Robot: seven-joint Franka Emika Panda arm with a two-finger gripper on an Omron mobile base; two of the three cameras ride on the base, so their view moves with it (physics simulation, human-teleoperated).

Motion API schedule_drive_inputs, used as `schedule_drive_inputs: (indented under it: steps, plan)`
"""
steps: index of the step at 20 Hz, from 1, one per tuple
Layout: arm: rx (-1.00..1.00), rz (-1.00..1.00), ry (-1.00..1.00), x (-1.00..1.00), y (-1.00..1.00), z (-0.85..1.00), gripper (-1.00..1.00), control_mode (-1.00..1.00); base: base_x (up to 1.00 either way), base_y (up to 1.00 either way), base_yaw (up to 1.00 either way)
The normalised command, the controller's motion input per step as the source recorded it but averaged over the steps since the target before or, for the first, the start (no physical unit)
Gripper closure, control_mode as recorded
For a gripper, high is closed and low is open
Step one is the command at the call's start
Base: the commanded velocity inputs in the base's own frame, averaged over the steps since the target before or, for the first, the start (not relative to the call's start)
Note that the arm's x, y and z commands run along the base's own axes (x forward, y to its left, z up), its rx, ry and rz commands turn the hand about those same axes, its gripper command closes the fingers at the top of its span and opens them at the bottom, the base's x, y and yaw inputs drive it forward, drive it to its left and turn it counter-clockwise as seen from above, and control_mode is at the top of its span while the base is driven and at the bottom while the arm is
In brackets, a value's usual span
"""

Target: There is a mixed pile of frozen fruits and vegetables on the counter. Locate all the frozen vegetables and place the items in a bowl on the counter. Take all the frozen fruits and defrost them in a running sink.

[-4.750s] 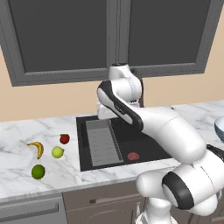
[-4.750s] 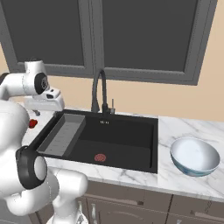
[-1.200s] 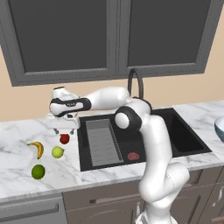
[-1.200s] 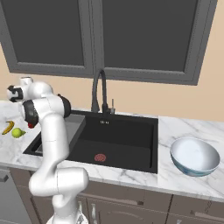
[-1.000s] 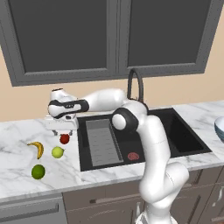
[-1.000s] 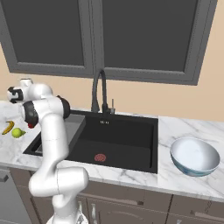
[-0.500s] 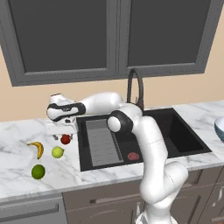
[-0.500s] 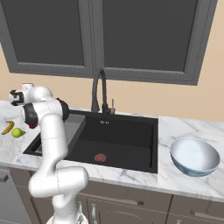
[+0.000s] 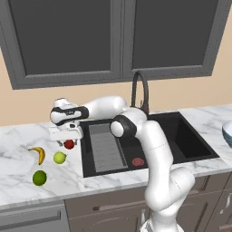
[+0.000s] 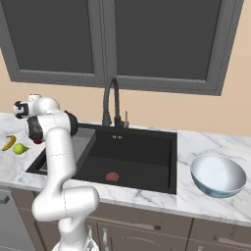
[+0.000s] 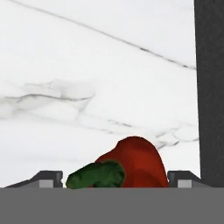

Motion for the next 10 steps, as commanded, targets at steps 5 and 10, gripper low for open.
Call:
schedule_drive_inputs:
  steps: [5, 10]
  plan:
    - [0.02, 0.0, -0.09, -0.07, -0.09, -0.02, 1.0, -1.0, 0.0, 0.0, 0.0]
    - [0.06, 0.0, -0.15, -0.22, -0.22, 0.12, 1.0, -1.0, 0.0, 0.0, 0.0]
